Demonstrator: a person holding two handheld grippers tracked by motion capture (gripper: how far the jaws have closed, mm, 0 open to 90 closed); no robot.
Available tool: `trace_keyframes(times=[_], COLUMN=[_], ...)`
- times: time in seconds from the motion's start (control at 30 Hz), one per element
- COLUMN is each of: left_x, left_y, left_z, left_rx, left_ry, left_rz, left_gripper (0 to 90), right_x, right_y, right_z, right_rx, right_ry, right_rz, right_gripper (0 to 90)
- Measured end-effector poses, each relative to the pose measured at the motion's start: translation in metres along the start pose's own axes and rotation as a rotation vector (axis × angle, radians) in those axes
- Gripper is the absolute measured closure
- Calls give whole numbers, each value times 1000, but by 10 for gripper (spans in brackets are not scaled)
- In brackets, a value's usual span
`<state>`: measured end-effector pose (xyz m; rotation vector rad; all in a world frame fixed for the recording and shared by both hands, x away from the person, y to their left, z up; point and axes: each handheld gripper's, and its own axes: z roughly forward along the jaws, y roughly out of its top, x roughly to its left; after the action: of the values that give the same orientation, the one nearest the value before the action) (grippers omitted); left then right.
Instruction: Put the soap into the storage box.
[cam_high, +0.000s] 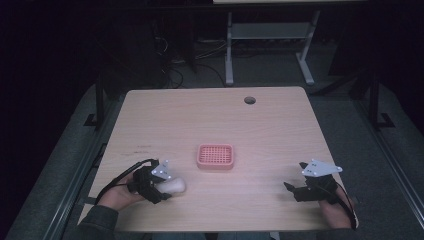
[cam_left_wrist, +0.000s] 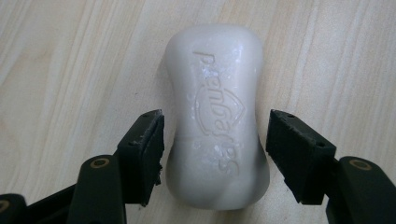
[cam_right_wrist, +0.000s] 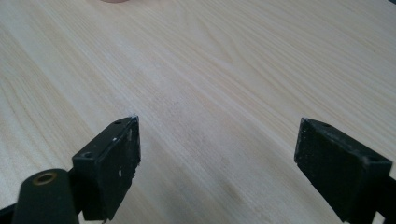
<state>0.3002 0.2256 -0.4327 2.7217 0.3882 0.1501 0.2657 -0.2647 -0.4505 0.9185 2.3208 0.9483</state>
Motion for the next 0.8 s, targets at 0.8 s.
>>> trace_keyframes(times=[0.8], left_x=[4], left_y=[11], left_z=[12], left_rx=[37], left_ry=[-32], left_rz=[2], left_gripper=[462], right_x=[0], right_y=[0], right_z=[-1], right_rx=[-1], right_ry=[0], right_rz=[1], right_gripper=[138])
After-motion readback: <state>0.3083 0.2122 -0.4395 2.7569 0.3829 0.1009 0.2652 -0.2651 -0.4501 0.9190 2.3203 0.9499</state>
